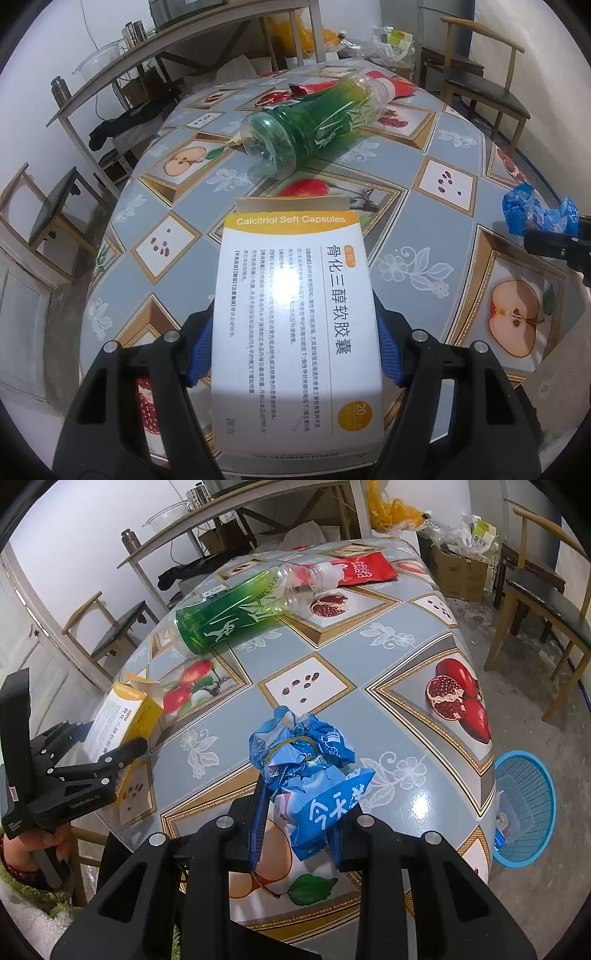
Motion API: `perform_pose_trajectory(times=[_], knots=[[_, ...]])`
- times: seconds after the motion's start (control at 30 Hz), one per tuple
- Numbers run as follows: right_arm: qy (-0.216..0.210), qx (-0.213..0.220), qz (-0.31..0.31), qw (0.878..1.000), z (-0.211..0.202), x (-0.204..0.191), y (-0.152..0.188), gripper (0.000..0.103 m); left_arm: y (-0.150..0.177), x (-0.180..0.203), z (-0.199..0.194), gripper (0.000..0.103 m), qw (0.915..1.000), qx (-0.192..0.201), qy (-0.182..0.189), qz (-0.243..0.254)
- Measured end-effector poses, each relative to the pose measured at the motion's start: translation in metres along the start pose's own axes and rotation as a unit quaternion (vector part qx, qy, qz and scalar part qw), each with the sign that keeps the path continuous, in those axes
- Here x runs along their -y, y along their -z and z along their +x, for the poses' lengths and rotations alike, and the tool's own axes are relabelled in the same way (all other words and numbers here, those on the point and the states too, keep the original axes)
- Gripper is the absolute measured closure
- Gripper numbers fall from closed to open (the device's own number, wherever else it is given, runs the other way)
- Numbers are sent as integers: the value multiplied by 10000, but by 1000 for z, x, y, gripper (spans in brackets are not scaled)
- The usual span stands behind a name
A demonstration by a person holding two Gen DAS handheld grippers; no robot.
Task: Collect trash
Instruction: 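Hold the blue wrapper and white box lifted just above the table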
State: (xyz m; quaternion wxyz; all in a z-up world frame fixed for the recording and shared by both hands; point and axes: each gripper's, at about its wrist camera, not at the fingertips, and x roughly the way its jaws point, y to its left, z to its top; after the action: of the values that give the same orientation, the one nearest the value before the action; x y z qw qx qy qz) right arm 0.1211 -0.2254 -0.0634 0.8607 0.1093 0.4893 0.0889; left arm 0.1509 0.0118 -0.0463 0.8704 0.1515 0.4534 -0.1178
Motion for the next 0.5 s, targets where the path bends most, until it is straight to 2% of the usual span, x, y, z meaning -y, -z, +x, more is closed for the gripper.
perform_pose_trajectory(times=[0.5], knots=[[-12,3,16,10000,1,2,0,76,-1,2,-2,36,9999,48,-113,92]])
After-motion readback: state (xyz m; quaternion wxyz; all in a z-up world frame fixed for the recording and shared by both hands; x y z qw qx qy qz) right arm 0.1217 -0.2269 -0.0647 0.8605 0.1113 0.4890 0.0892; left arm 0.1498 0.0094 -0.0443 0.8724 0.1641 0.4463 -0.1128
